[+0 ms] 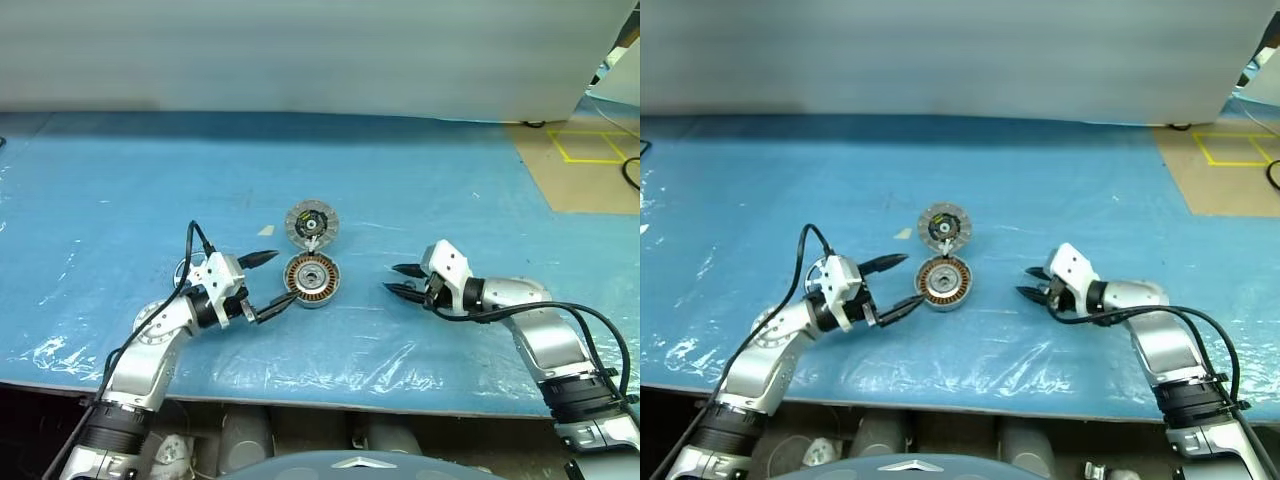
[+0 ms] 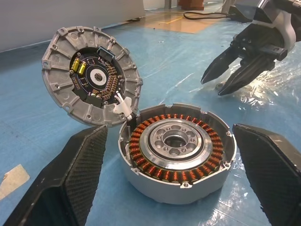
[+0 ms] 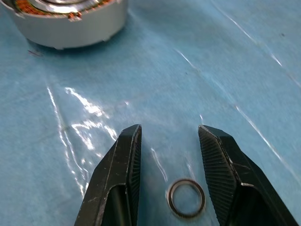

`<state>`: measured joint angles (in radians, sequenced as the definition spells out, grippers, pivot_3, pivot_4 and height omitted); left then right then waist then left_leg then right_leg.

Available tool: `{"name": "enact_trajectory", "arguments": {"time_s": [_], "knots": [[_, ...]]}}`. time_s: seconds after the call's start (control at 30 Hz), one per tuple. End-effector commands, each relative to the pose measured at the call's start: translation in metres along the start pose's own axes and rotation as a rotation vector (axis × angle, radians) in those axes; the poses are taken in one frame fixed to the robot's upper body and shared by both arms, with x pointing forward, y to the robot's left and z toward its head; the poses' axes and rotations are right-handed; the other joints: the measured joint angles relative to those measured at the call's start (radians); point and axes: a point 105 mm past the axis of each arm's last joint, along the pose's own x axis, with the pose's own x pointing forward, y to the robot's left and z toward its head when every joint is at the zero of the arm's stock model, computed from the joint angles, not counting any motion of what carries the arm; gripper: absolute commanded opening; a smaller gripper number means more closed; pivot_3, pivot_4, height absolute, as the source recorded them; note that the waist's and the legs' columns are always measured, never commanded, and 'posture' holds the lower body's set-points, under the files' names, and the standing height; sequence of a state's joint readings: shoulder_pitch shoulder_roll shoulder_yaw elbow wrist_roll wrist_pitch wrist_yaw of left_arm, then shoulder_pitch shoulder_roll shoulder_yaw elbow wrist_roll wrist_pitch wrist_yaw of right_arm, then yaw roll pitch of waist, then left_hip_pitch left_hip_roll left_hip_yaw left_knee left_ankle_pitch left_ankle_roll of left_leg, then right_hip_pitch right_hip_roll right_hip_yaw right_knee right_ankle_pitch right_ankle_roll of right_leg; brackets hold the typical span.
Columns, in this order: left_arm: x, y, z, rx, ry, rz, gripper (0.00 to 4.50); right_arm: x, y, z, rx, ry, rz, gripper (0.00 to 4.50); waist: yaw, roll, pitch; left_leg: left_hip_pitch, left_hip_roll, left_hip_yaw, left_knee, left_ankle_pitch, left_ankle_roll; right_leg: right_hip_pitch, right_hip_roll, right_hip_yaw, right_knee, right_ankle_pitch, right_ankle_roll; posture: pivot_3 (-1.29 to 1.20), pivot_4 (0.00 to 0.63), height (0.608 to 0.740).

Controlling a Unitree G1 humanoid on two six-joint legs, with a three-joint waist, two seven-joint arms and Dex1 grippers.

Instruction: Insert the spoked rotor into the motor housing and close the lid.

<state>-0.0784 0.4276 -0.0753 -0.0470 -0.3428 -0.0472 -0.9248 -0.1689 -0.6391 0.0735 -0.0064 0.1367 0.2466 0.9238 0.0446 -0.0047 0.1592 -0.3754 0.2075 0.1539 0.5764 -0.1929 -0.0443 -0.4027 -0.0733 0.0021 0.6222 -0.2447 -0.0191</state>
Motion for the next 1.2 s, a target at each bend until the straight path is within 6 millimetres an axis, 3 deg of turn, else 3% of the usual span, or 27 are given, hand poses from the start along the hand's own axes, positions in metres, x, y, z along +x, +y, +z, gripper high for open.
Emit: {"name": "enact_trajectory", "arguments": {"time_s": [0.03,0.23,0.57,1.2], "knots": [[0.002,-0.001,0.006,0.023,-0.027,-0.019,4.5,-0.012,-0.014,-0.001,-0.035,-0.001,-0.079,1.98,0.001,0.0,0.0,0.0,0.0,0.0,0.0,0.0,0.0,0.0,0.0,0.0,0.0,0.0,0.0,0.0,0.15,0.74],[0.0,-0.001,0.005,0.022,-0.022,-0.026,4.5,-0.019,-0.014,-0.017,-0.039,0.04,-0.083,1.98,0.004,0.0,0.0,0.0,0.0,0.0,0.0,0.0,0.001,0.0,0.0,0.0,-0.001,0.0,0.0,0.0,0.15,0.74],[-0.003,-0.002,0.003,0.018,-0.012,-0.019,4.5,-0.023,-0.003,-0.026,0.008,0.07,0.0,1.98,0.004,0.0,0.0,0.001,0.0,0.0,0.0,-0.001,0.001,0.002,0.0,-0.001,-0.001,0.0,0.0,0.0,0.15,0.74],[-0.001,-0.002,0.002,0.019,-0.013,-0.02,4.5,-0.033,-0.014,-0.042,0.029,0.131,-0.043,1.98,0.008,0.0,0.0,0.003,0.0,0.0,0.0,-0.001,0.001,0.005,0.0,-0.001,-0.002,0.0,0.0,0.0,0.15,0.74]]}}
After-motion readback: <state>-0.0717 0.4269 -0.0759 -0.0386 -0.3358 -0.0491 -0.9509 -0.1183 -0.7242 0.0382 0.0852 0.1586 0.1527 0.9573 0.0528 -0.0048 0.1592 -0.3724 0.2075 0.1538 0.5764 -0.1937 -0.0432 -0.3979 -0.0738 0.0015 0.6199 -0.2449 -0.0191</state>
